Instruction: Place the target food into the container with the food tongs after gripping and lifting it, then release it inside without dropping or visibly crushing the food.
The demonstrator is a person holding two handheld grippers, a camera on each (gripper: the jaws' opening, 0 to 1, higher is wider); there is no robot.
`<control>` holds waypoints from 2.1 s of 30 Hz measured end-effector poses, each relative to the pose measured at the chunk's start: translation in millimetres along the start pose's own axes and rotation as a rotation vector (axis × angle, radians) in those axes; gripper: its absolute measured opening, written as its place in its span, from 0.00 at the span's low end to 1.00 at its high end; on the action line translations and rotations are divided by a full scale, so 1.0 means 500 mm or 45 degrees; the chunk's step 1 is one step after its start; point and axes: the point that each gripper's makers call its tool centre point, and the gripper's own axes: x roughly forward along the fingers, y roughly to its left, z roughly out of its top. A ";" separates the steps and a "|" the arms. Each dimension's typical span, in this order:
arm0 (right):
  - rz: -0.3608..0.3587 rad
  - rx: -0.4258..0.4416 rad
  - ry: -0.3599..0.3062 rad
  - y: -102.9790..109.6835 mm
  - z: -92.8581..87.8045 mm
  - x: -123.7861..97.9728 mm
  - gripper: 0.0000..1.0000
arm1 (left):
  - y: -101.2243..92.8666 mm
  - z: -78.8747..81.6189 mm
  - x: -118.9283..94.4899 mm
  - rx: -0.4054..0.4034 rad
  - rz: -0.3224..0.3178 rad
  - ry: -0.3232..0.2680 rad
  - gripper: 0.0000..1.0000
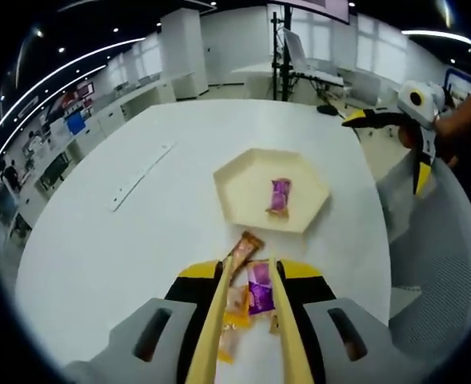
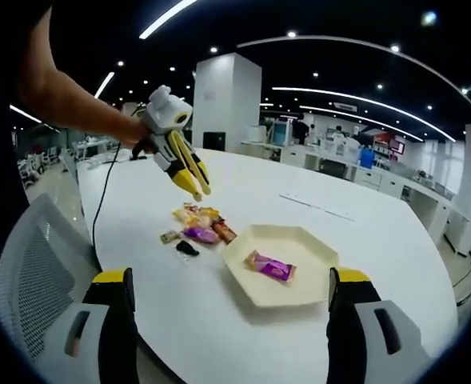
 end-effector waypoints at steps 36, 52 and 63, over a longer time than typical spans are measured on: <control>-0.007 0.022 0.014 -0.004 -0.003 -0.001 0.98 | -0.020 -0.103 0.084 -0.120 -0.012 0.084 0.24; -0.006 0.031 0.017 -0.005 -0.004 0.001 0.98 | -0.029 -0.134 0.119 -0.099 -0.014 0.157 0.24; 0.002 0.022 0.008 -0.001 -0.001 0.002 0.97 | -0.027 -0.132 0.122 -0.091 0.045 0.169 0.17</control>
